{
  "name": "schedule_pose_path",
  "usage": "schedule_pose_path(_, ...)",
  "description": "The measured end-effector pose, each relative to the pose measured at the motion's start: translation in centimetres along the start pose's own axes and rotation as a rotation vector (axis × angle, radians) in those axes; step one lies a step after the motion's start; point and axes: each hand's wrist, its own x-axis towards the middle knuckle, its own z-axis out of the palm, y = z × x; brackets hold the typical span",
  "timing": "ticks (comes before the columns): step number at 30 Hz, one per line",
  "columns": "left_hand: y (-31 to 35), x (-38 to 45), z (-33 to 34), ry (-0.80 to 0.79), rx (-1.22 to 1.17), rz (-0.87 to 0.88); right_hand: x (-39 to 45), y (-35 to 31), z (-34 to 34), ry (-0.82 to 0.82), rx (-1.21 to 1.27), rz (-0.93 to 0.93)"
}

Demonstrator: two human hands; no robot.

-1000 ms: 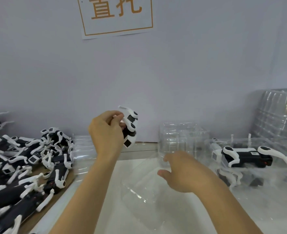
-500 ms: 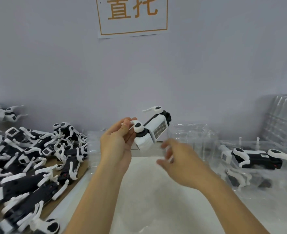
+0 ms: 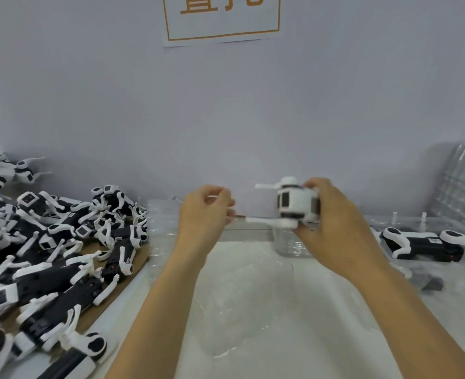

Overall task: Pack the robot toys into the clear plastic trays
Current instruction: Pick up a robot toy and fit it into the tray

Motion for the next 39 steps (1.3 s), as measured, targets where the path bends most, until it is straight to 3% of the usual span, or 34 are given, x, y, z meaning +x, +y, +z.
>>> schedule_pose_path(1, -0.6, 0.2, -0.8, -0.016, 0.34, 0.065, 0.1, 0.1, -0.2, 0.001, 0.041, 0.043)
schedule_pose_path(3, -2.2, 0.4, -2.1, -0.274, 0.94, 0.024, 0.2, 0.1, -0.5, 0.006, 0.107, 0.099)
schedule_pose_path(5, -4.2, 0.3, -2.7, -0.568, 1.274, -0.129, 0.4, 0.2, -0.8, -0.01, 0.125, 0.09)
schedule_pose_path(6, -5.0, 0.1, -2.6, -0.623, 1.294, -0.158, 0.5, 0.4, -1.0, -0.023, 0.104, 0.073)
schedule_pose_path(12, -8.6, -0.1, -0.7, -0.384, 0.633, -0.009, 0.8, 0.9, -1.7, -0.042, 0.1, 0.084)
schedule_pose_path(15, -9.7, -0.7, 0.2, -0.352, 0.222, -0.16, 0.9, 0.7, -1.5, -0.072, 0.077, 0.056)
schedule_pose_path(18, -10.6, -0.8, 0.4, -0.336, 0.001, -0.262, 0.8, 0.6, -0.8, -0.157, 0.057, 0.046)
schedule_pose_path(24, -10.6, -1.3, 0.5, -0.281, -0.085, -0.261, -2.0, 1.4, 3.8, -0.564, -0.159, 0.109)
schedule_pose_path(30, -10.3, -1.5, -0.2, -0.359, -0.117, -0.29, -2.4, 2.3, 5.1, -0.534, -0.108, 0.133)
schedule_pose_path(39, -10.3, -1.0, -0.3, -0.4, 0.06, -0.343, -1.9, 2.7, 3.5, -0.499, 0.049, 0.18)
